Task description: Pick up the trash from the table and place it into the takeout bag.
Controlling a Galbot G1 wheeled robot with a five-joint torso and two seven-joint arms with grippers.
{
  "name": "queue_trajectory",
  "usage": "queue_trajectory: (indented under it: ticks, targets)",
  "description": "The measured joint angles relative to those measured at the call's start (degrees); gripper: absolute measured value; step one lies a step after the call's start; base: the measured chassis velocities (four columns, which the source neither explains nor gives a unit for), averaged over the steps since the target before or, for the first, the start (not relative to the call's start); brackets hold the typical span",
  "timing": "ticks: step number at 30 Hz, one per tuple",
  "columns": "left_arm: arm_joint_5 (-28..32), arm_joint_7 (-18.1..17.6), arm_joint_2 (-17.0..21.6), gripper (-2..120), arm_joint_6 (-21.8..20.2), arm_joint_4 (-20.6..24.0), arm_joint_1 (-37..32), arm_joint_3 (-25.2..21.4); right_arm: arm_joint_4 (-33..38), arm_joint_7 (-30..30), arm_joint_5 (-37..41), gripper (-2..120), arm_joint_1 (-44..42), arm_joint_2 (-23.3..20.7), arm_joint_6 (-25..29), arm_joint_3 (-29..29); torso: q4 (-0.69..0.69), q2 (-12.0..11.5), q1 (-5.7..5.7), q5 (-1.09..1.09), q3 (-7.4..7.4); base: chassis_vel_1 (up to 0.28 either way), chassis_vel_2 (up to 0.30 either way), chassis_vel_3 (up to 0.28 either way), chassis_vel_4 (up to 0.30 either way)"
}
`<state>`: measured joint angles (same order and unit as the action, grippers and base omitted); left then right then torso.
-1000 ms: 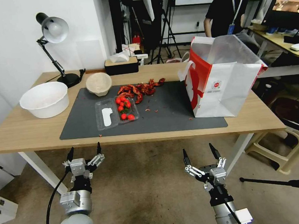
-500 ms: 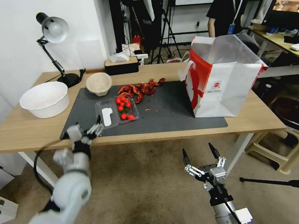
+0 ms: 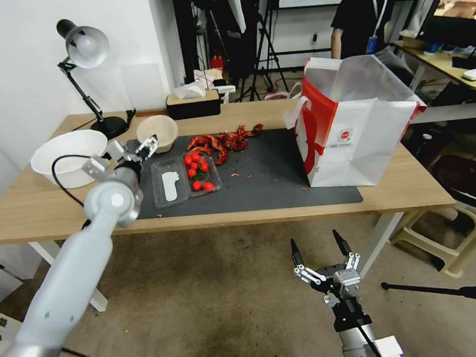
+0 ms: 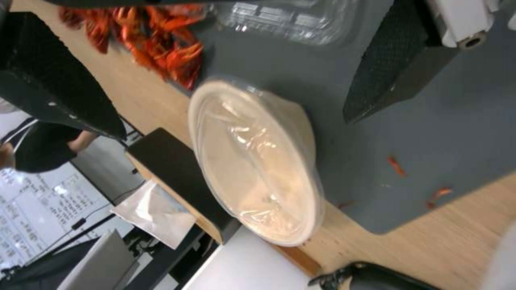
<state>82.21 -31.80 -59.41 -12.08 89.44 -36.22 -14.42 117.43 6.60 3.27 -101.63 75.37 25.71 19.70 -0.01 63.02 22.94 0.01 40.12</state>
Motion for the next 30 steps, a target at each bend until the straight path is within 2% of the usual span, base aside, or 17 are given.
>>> queue_trajectory:
  ticks: [8, 9, 12, 16, 23, 25, 27, 28, 30]
  targets:
    - [4.86, -0.42, -2.95, 100, -3.37, -7.48, 5.41, 0.22, -0.15, 0.08, 0.00, 100, 0.32, 0.03, -0.34, 0.08, 0.01, 0.00, -0.02, 0.01, -0.01, 0.000, 0.000, 0.000, 0.000]
    - [4.86, -0.42, -2.95, 100, -3.37, -7.48, 5.41, 0.22, -0.15, 0.08, 0.00, 100, 0.32, 0.03, -0.34, 0.08, 0.01, 0.00, -0.02, 0.01, -0.01, 0.000, 0.000, 0.000, 0.000]
    - [4.91, -0.45, -4.29, 100, -4.09, -11.57, 8.13, 0.57, 0.10, 0.15, 0.00, 100, 0.24, 0.04, -0.45, 0.23, 0.01, 0.00, -0.01, 0.00, -0.01, 0.000, 0.000, 0.000, 0.000]
    - [4.74, -0.56, -5.40, 100, -4.58, -14.75, 9.96, 1.08, 0.13, 0.25, 0.00, 100, 0.01, 0.03, -0.46, 0.70, 0.00, 0.00, -0.02, -0.01, -0.01, 0.000, 0.000, 0.000, 0.000]
    - [4.70, -0.95, -6.12, 100, -5.26, -16.64, 10.66, 1.22, 0.18, 0.30, 0.00, 100, -0.12, 0.08, -0.45, 0.87, 0.01, 0.00, -0.02, -0.01, -0.01, 0.000, 0.000, 0.000, 0.000]
    - [4.69, -1.06, -6.30, 98, -5.31, -17.05, 10.75, 1.25, 0.17, 0.31, 0.00, 100, -0.12, 0.11, -0.41, 0.90, 0.01, 0.00, -0.02, -0.02, -0.01, 0.000, 0.000, 0.000, 0.000]
    - [4.76, -1.19, -6.48, 88, -5.22, -17.48, 11.00, 1.26, 0.17, 0.32, 0.00, 100, -0.13, 0.24, -0.34, 0.91, 0.00, 0.01, -0.02, -0.01, -0.01, 0.000, 0.000, 0.000, 0.000]
    - [4.76, -1.19, -6.48, 88, -5.22, -17.48, 11.00, 1.26, 0.17, 0.32, 0.00, 100, -0.13, 0.24, -0.34, 0.91, 0.00, 0.01, -0.02, -0.01, -0.01, 0.000, 0.000, 0.000, 0.000]
    - [5.23, -1.20, -6.48, 77, -4.78, -17.51, 11.19, 1.29, 0.17, 0.32, -0.09, 100, -0.19, 0.39, -0.24, 0.89, 0.01, 0.01, -0.02, -0.01, -0.01, 0.000, 0.000, 0.000, 0.000]
